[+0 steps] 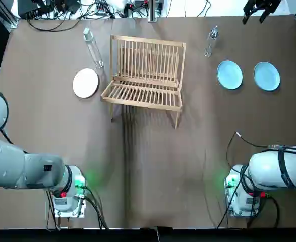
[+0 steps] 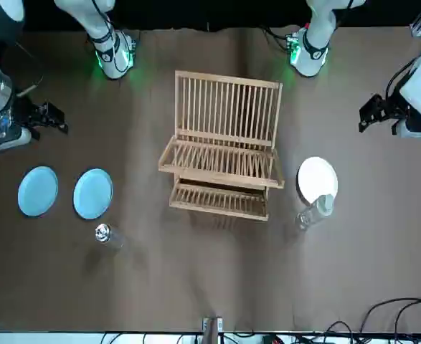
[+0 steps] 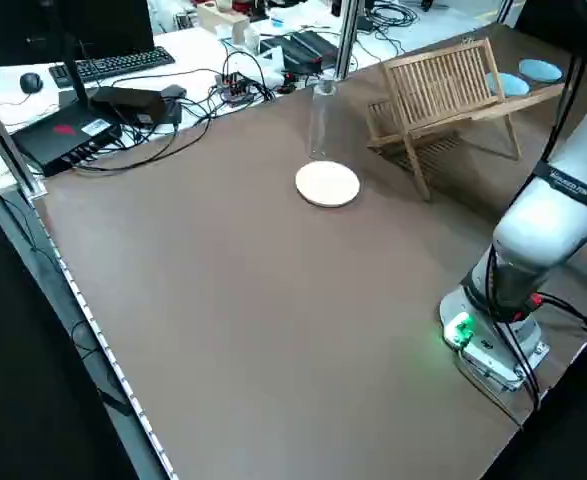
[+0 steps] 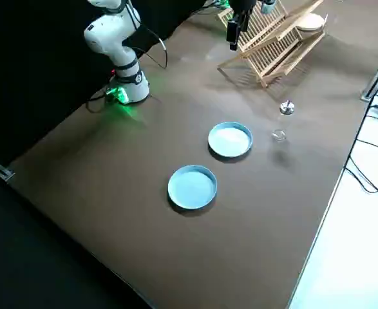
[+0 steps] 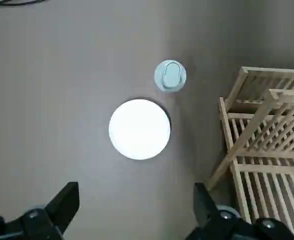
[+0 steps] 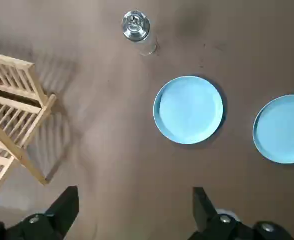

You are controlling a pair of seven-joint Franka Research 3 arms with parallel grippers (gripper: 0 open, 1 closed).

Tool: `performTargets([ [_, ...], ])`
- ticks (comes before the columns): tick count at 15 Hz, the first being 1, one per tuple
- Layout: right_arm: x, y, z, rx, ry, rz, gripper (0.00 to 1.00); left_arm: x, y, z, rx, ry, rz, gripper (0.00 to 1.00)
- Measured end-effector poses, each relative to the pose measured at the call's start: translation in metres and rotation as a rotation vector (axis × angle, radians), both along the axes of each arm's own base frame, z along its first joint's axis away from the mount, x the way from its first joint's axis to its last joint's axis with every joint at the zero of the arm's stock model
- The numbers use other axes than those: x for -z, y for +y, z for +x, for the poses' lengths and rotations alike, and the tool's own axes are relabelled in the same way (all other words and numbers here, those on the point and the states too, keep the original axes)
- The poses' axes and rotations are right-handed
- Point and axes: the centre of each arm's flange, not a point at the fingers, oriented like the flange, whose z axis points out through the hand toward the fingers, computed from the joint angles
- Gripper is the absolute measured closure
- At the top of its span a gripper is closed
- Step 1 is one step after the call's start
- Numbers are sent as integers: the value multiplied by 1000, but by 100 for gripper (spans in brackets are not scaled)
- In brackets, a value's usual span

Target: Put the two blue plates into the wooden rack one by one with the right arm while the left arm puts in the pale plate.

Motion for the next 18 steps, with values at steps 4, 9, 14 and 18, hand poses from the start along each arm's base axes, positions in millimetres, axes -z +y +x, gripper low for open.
performTargets([
  [4, 0, 5, 0, 11, -1, -3, 0, 0, 3, 0, 4, -2, 25, 0],
  [9, -2, 4, -1, 14, 2, -3, 0, 19, 6, 2, 3, 42, 35, 0],
  [14, 50, -4, 7, 32, 137, -4, 0, 161, 32, 27, -22, 227, 38, 0],
  [18, 136, -54, 36, 122, 241, 6, 0, 280, 57, 33, -28, 242, 18, 0],
])
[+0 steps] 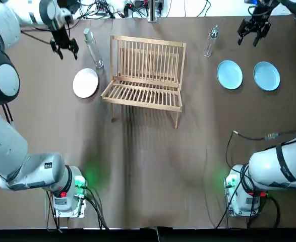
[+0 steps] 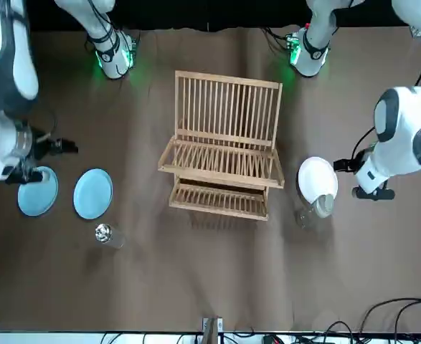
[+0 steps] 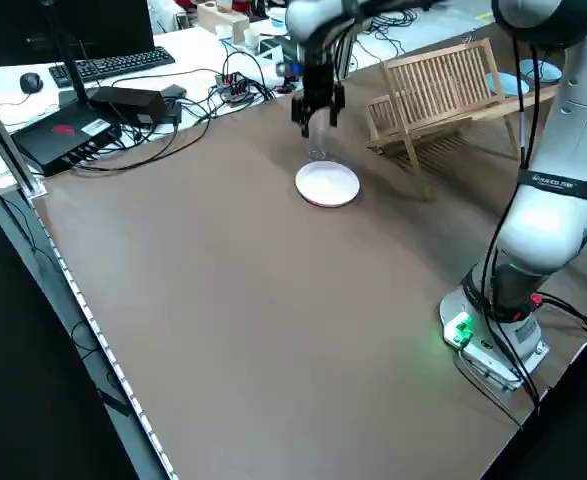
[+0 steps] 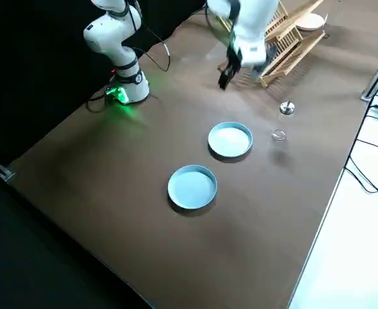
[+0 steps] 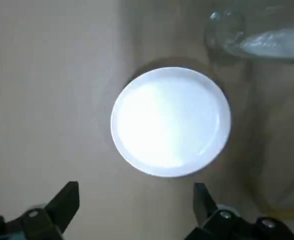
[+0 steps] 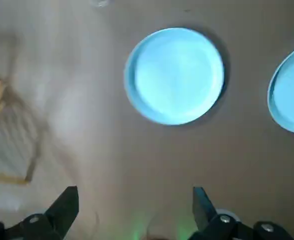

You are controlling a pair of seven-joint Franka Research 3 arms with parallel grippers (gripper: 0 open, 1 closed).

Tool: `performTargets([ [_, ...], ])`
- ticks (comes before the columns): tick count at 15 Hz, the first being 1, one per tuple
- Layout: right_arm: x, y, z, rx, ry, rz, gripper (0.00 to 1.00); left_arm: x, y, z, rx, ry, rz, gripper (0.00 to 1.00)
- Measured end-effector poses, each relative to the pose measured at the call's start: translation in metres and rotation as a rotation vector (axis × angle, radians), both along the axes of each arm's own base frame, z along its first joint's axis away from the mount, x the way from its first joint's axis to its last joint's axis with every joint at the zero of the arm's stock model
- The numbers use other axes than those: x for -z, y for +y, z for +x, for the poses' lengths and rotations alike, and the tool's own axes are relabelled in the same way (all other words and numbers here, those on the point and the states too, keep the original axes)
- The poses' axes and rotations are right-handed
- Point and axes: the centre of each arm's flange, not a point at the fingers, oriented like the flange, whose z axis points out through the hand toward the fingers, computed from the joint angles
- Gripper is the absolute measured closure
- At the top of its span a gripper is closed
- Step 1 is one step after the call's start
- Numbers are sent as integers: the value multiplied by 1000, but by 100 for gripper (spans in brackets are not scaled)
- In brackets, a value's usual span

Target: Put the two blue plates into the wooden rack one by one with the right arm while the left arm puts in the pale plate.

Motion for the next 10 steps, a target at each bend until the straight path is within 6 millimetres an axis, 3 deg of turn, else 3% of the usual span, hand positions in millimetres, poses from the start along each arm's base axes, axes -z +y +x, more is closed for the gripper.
performTargets([
  [4, 70, -66, 23, 114, -20, -2, 0, 57, 24, -7, 15, -13, -21, 0],
  [5, 103, -83, 33, 143, -50, -7, 3, 88, 34, -5, -1, -7, -28, 0],
  [7, 140, -88, 42, 153, -71, -12, 16, 118, 44, -7, -18, 12, -36, 0],
  [10, 193, -92, 56, 167, -134, -27, 18, 149, 54, -10, -38, 34, -44, 5],
])
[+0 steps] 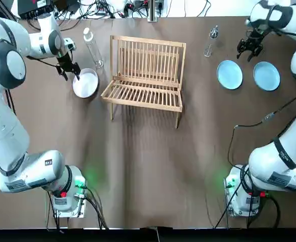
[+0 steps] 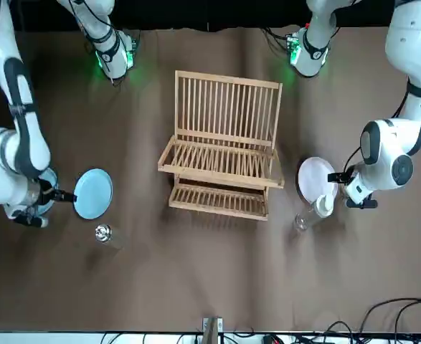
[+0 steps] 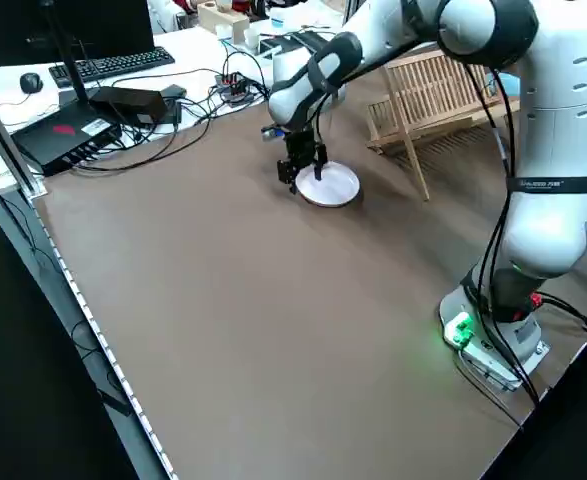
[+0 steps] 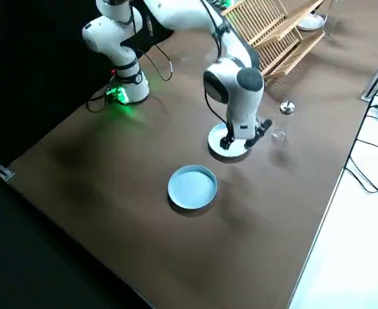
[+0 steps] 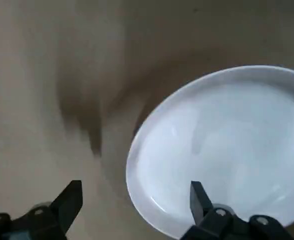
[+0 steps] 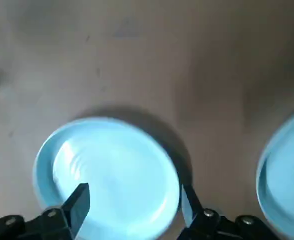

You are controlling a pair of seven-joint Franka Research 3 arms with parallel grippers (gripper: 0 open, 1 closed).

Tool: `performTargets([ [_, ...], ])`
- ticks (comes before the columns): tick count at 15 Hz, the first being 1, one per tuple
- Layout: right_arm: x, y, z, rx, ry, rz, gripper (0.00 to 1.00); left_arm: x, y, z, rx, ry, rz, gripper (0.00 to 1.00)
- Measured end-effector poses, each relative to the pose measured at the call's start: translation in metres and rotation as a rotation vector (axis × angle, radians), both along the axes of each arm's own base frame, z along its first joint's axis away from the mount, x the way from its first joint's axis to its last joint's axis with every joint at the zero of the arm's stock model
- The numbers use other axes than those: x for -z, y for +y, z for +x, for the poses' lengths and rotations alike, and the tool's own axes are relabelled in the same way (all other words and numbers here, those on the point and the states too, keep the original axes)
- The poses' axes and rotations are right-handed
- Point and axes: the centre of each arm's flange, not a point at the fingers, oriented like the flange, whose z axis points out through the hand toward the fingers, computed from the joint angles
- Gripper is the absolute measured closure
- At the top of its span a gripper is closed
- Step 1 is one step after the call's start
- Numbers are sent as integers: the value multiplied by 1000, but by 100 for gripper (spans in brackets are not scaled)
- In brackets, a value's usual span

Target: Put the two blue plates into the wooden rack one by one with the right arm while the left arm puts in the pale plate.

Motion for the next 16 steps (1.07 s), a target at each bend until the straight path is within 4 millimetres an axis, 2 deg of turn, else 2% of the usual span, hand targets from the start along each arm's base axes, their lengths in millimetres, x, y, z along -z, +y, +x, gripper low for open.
performTargets([
  [1, 13, -1, 2, 3, -12, -4, 18, 5, 4, -1, -7, 2, -1, 8],
  [3, 30, -3, 2, -9, -8, -2, 18, 9, 6, -1, -11, 4, -3, 28],
  [4, 33, -8, 0, -24, -5, 1, 19, 9, 6, -1, -11, 5, -3, 38],
  [5, 34, -15, -2, -41, -5, 5, 19, 10, 6, -1, -11, 5, -3, 41],
  [6, 36, -24, -5, -65, -1, 12, 24, 10, 5, -1, -10, 5, -3, 43],
  [9, 52, -40, -15, -118, 22, 35, 27, 10, 5, -1, -10, 6, -3, 70],
  [12, 69, -32, -19, -142, 46, 51, 32, 13, 5, -2, -10, 11, -4, 71],
  [14, 72, -25, -18, -162, 50, 56, 33, 15, 5, -2, -10, 13, -5, 73],
  [16, 72, -22, -19, -189, 54, 63, 48, 15, 5, -2, -10, 15, -5, 82],
])
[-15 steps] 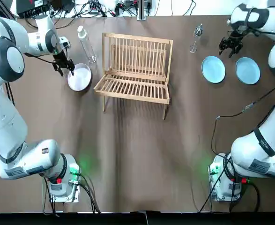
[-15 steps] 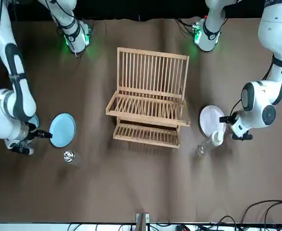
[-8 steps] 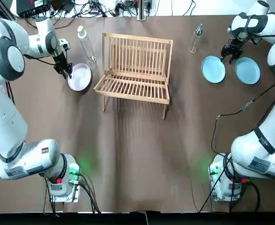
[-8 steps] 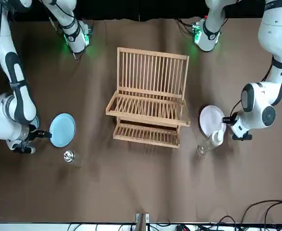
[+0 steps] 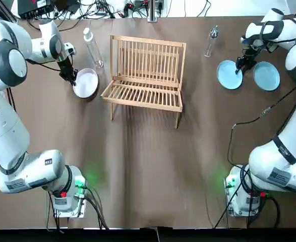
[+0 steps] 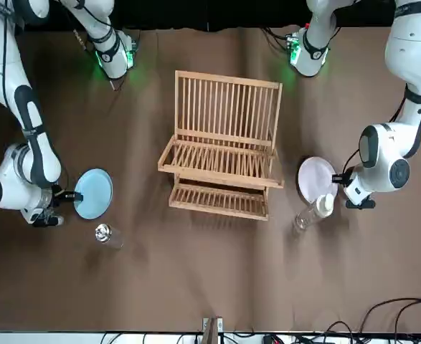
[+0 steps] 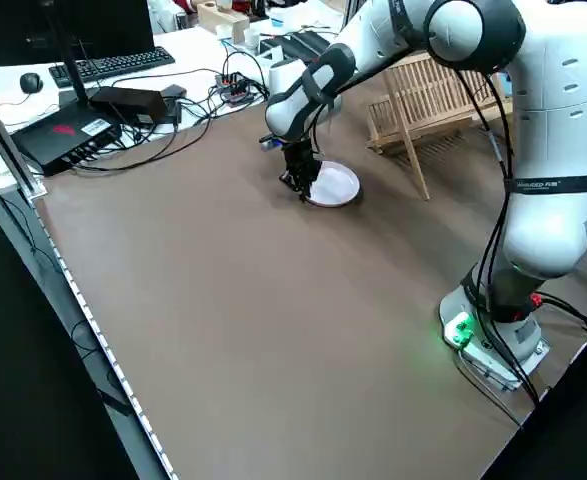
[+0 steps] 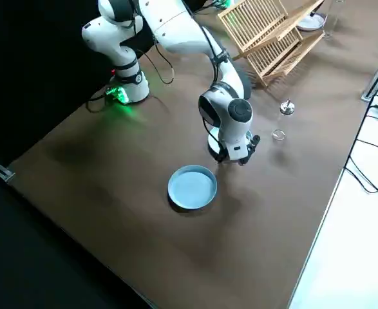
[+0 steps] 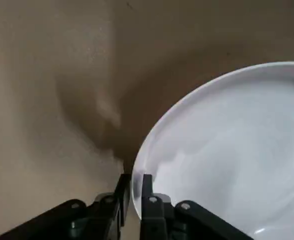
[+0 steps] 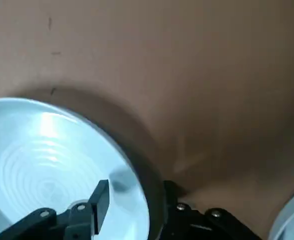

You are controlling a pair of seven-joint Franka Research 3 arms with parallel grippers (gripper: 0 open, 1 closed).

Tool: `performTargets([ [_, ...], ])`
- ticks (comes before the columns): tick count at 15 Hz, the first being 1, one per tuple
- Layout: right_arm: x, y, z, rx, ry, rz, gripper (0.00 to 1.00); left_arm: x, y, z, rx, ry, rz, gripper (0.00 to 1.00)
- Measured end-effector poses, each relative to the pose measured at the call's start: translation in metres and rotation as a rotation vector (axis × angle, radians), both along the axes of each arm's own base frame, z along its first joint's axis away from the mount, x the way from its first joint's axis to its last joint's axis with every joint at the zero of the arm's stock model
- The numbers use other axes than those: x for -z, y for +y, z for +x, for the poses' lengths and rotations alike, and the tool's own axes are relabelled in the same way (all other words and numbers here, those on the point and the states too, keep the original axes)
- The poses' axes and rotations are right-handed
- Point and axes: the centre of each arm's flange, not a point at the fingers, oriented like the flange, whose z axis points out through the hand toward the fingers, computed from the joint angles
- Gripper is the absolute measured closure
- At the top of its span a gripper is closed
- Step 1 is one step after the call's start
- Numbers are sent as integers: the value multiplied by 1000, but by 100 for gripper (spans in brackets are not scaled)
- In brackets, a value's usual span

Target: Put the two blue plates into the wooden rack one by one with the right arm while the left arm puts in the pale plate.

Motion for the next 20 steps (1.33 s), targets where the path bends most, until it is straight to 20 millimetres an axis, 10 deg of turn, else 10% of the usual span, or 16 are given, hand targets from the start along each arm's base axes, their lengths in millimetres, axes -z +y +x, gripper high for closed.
performTargets([
  [2, 0, -1, -2, -17, 14, 8, 56, 0, 0, 0, -2, 0, 1, 87],
  [5, 1, -1, -11, -25, 108, 38, 97, -16, -2, 7, -2, -23, 1, 97],
  [11, -24, 6, -13, -51, 249, 91, 98, -119, 7, 0, -2, 75, 10, 97],
  [20, -177, 69, -65, -180, 718, 198, 98, -238, -10, -45, -30, 319, -106, 97],
])
